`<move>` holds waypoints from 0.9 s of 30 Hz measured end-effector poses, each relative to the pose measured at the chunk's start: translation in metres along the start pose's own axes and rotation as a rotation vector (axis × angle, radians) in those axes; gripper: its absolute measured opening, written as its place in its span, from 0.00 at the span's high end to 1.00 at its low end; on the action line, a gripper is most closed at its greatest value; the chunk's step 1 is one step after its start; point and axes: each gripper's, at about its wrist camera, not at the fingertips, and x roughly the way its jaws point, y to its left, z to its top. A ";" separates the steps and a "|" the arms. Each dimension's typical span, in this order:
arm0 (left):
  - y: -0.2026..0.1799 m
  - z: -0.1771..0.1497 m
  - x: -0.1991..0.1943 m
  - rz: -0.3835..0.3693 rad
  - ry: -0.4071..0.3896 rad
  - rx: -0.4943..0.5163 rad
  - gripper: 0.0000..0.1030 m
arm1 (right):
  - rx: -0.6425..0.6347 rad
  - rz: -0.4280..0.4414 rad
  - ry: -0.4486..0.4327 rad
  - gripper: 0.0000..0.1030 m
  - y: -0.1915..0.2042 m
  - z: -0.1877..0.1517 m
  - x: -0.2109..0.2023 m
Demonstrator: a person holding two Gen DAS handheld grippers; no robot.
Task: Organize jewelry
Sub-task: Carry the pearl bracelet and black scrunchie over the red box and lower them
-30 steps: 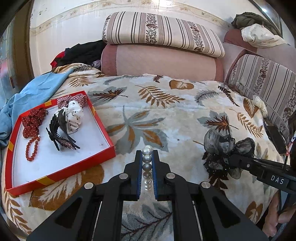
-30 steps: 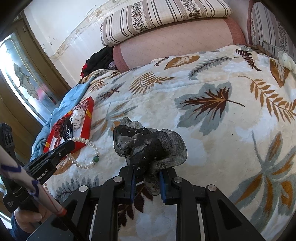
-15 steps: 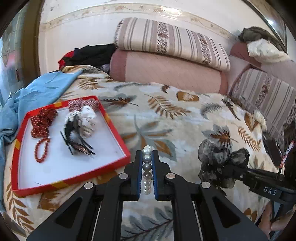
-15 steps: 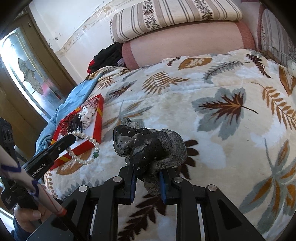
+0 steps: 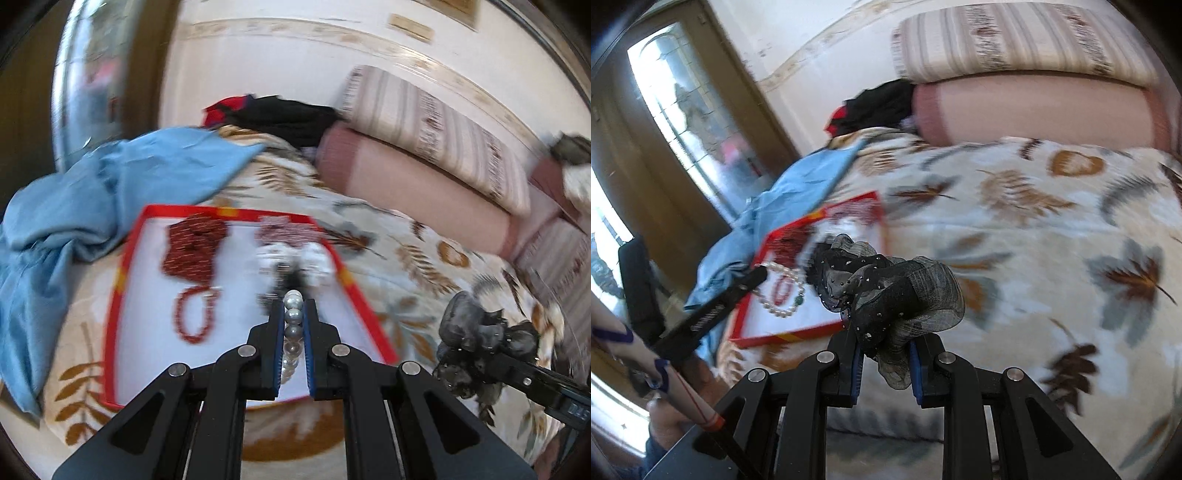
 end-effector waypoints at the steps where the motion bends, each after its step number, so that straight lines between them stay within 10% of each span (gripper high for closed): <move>1: 0.009 0.001 0.002 0.017 0.006 -0.015 0.91 | -0.015 0.021 0.008 0.78 0.011 0.003 0.007; 15: 0.084 -0.005 0.016 0.135 0.073 -0.131 0.91 | -0.126 0.150 0.176 0.77 0.098 -0.001 0.112; 27: 0.066 -0.005 0.038 0.140 0.123 -0.070 0.91 | -0.135 0.017 0.184 0.77 0.088 0.008 0.146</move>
